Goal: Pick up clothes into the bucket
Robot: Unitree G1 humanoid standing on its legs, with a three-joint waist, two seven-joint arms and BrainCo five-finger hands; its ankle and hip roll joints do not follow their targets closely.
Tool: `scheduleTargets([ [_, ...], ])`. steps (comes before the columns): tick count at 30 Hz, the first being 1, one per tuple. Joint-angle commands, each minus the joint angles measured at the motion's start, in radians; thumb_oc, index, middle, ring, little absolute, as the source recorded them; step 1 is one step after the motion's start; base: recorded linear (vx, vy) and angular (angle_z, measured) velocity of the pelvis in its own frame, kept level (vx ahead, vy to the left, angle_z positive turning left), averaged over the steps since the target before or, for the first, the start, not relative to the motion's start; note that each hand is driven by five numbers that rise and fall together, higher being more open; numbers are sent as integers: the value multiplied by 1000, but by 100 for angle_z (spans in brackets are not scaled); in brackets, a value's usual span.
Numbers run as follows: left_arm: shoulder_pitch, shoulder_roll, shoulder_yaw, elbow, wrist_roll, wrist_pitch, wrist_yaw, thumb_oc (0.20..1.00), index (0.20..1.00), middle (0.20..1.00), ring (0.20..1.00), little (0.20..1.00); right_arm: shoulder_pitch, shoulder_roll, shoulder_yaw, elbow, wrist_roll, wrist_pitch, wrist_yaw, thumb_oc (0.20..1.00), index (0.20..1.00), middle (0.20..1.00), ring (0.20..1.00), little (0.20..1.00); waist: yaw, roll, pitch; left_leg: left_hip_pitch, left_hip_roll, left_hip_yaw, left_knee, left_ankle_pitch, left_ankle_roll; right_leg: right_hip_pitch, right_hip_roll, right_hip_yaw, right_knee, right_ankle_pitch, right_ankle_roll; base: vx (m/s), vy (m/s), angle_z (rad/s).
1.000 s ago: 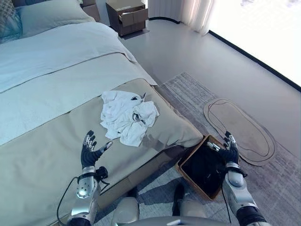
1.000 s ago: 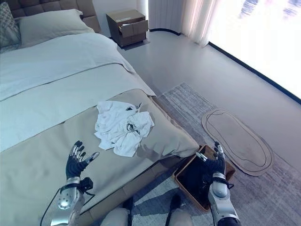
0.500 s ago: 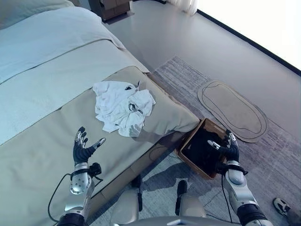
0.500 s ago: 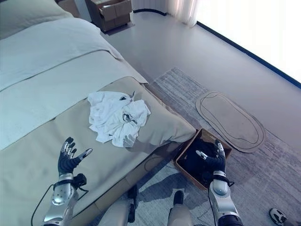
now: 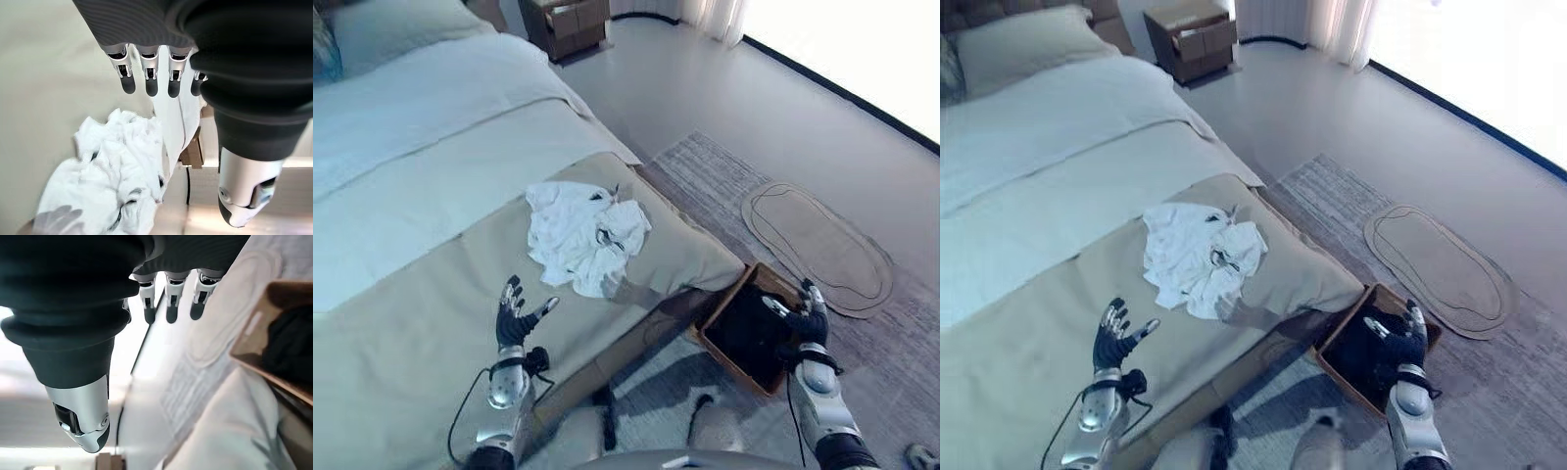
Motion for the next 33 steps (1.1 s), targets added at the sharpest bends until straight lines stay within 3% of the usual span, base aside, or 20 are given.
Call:
scheduleTargets([
  [1, -29, 55, 43, -65, 46, -36, 5, 1000, 1000, 1000, 1000, 1000, -69, 15, 10, -23, 23, -48, -1, 1000, 1000, 1000, 1000, 1000, 6, -25, 43, 12, 43, -24, 12, -42, -10, -30, 13, 52, -86, 201, 14, 145, 14, -8],
  [2, -24, 55, 60, -68, 30, -51, 10, 1000, 1000, 1000, 1000, 1000, -75, 19, 14, -18, 33, -46, 5, 1000, 1000, 1000, 1000, 1000, -2, -30, 31, 46, 41, -18, -42, -35, -24, -28, 19, 13, -229, 192, 29, 139, -16, -3],
  [3, -24, 55, 61, -68, 29, -51, 10, 1000, 1000, 1000, 1000, 1000, -75, 19, 14, -18, 33, -46, 5, 1000, 1000, 1000, 1000, 1000, -3, -28, 33, 51, 43, -19, -47, -33, -25, -21, 21, 9, -236, 195, 28, 188, -64, -5],
  [5, -35, 57, 68, -66, 17, -57, 12, 1000, 1000, 1000, 1000, 1000, -79, 20, 11, -11, 40, -47, 2, 1000, 1000, 1000, 1000, 1000, -14, -39, 32, 66, 47, -19, -69, -36, -44, -27, 22, -4, -425, 227, 53, 133, -106, -2],
  [6, -34, 57, 69, -66, 15, -57, 14, 1000, 1000, 1000, 1000, 1000, -81, 20, 11, -9, 38, -44, 0, 1000, 1000, 1000, 1000, 1000, -17, -44, 31, 73, 48, -23, -69, -38, -47, -23, 24, 6, -443, 241, 62, 175, -133, 3],
  [11, -36, 41, 57, -61, 13, -55, 20, 1000, 1000, 1000, 1000, 1000, -87, 14, 16, -12, 28, -40, -3, 1000, 1000, 1000, 1000, 1000, -2, -52, 24, 93, 70, -12, -62, -45, -56, 5, 28, -25, -403, 207, 61, 88, -98, 8],
  [12, -37, 35, 56, -58, 0, -58, 24, 1000, 1000, 1000, 1000, 1000, -94, 13, 17, -13, 36, -40, -3, 1000, 1000, 1000, 1000, 1000, 4, -57, 17, 93, 83, -8, -67, -45, -71, 24, 36, -52, -419, 198, 62, 88, -195, 4],
  [16, -44, 27, 42, -35, -26, -51, 22, 1000, 1000, 1000, 1000, 1000, -106, 1, 30, -19, 39, -45, -9, 1000, 1000, 1000, 1000, 1000, 2, -47, -9, 97, 136, -26, -74, -29, -106, 46, 92, -53, -434, 147, 37, 146, -266, -8],
  [18, -40, 30, 31, -38, -13, -47, 17, 1000, 1000, 1000, 1000, 1000, -98, -6, 27, -23, 55, -53, -2, 1000, 1000, 1000, 1000, 1000, -1, -44, -15, 94, 165, -31, -47, -40, -120, 57, 115, -54, -433, 119, 20, 154, -318, -5],
  [19, -34, 35, 26, -24, -5, -44, 10, 1000, 1000, 1000, 1000, 1000, -90, -13, 30, -30, 66, -59, 5, 1000, 1000, 1000, 1000, 1000, -1, -45, -11, 63, 193, -35, 64, -37, -137, 74, 135, -58, -424, 88, -5, 68, -191, 1],
  [20, -34, 35, 26, -24, -5, -44, 10, 1000, 1000, 1000, 1000, 1000, -90, -13, 30, -31, 66, -59, 6, 1000, 1000, 1000, 1000, 1000, -3, -43, -11, 57, 196, -38, 73, -41, -139, 73, 137, -60, -423, 87, -6, 86, -311, 2],
  [21, -39, 40, 22, 3, 4, -42, 14, 1000, 1000, 1000, 1000, 1000, -91, -24, 47, -35, 61, -60, 9, 1000, 1000, 1000, 1000, 1000, 13, -41, 10, 3, 187, -83, 214, -1, -145, 84, 150, -53, -413, 75, -30, 25, -138, -4],
  [23, -55, 40, 18, 37, 12, -38, 27, 1000, 1000, 1000, 1000, 1000, -100, -29, 51, -37, 56, -60, 5, 1000, 1000, 1000, 1000, 1000, 16, -35, 20, -25, 178, -111, 207, 9, -145, 87, 150, -55, -415, 67, -30, 50, -51, -5],
  [24, -59, 39, 14, 63, 24, -36, 44, 1000, 1000, 1000, 1000, 1000, -114, -37, 54, -35, 53, -59, -3, 1000, 1000, 1000, 1000, 1000, 19, -30, 18, -49, 173, -123, 109, 9, -141, 93, 146, -45, -430, 68, -21, 65, 46, 0],
  [25, -59, 38, 14, 63, 24, -36, 44, 1000, 1000, 1000, 1000, 1000, -114, -38, 54, -35, 53, -59, -3, 1000, 1000, 1000, 1000, 1000, 20, -31, 19, -45, 172, -121, 105, 10, -141, 94, 146, -44, -430, 68, -20, 134, 168, 5],
  [26, -50, 27, 16, 74, 25, -32, 56, 1000, 1000, 1000, 1000, 1000, -114, -42, 57, -49, 50, -63, -5, 1000, 1000, 1000, 1000, 1000, 33, -7, 24, -73, 158, -141, -1, 62, -145, 92, 151, -24, -426, 66, -8, 74, 122, -5],
  [33, -56, 46, 7, 68, 59, -41, 56, 1000, 1000, 1000, 1000, 1000, -121, -25, 75, -72, 36, -52, 11, 1000, 1000, 1000, 1000, 1000, 23, 20, 34, -44, 121, -81, -43, 34, -118, 55, 108, 30, -438, 90, 10, 63, 165, -46],
])
